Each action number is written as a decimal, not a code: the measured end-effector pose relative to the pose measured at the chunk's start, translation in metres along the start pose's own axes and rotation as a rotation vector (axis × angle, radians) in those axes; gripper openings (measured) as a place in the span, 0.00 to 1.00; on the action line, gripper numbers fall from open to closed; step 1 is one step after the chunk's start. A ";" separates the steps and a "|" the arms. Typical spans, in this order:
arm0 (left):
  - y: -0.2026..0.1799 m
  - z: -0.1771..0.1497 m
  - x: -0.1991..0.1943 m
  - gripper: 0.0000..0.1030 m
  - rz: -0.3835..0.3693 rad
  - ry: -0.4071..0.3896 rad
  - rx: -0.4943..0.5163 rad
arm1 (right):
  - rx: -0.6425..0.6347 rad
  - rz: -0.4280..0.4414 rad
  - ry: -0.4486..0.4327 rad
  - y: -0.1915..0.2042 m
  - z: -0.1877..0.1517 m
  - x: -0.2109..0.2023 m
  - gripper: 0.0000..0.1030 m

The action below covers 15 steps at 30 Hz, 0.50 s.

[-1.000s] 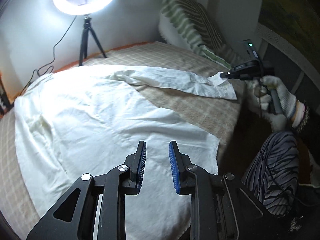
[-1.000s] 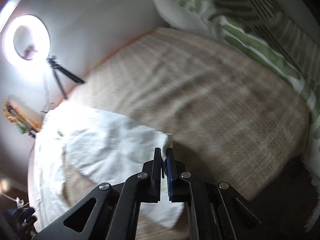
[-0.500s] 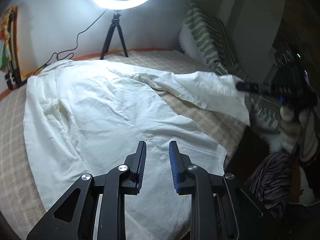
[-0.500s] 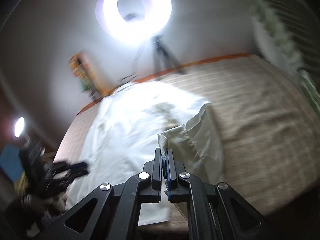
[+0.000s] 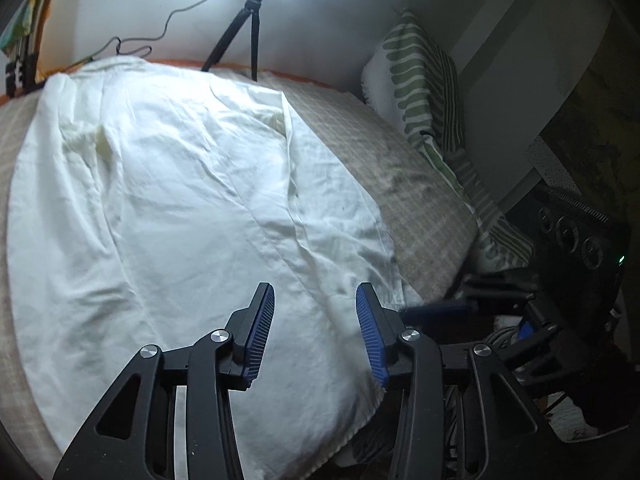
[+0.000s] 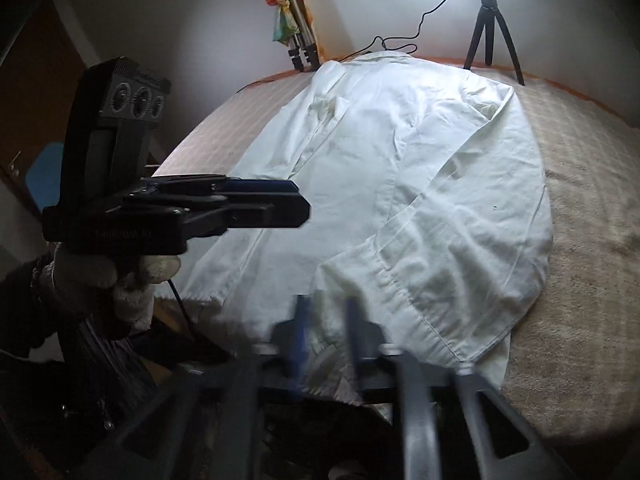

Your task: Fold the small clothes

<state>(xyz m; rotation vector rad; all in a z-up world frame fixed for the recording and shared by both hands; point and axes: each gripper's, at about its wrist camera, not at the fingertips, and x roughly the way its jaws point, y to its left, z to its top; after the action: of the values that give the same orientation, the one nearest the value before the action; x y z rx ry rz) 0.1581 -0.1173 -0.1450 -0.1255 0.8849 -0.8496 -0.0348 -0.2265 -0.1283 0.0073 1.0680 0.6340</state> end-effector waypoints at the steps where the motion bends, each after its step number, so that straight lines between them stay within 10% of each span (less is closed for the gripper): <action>1: 0.000 -0.002 0.004 0.40 -0.015 0.013 -0.010 | -0.002 0.012 -0.012 -0.002 0.001 -0.006 0.42; 15: -0.014 -0.025 0.050 0.32 -0.006 0.109 0.046 | 0.121 -0.247 -0.089 -0.112 0.122 -0.023 0.42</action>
<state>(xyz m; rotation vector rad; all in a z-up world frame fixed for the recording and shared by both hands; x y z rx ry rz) 0.1484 -0.1552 -0.1869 -0.0417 0.9668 -0.8884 0.1112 -0.2946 -0.0829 0.0084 1.0009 0.3427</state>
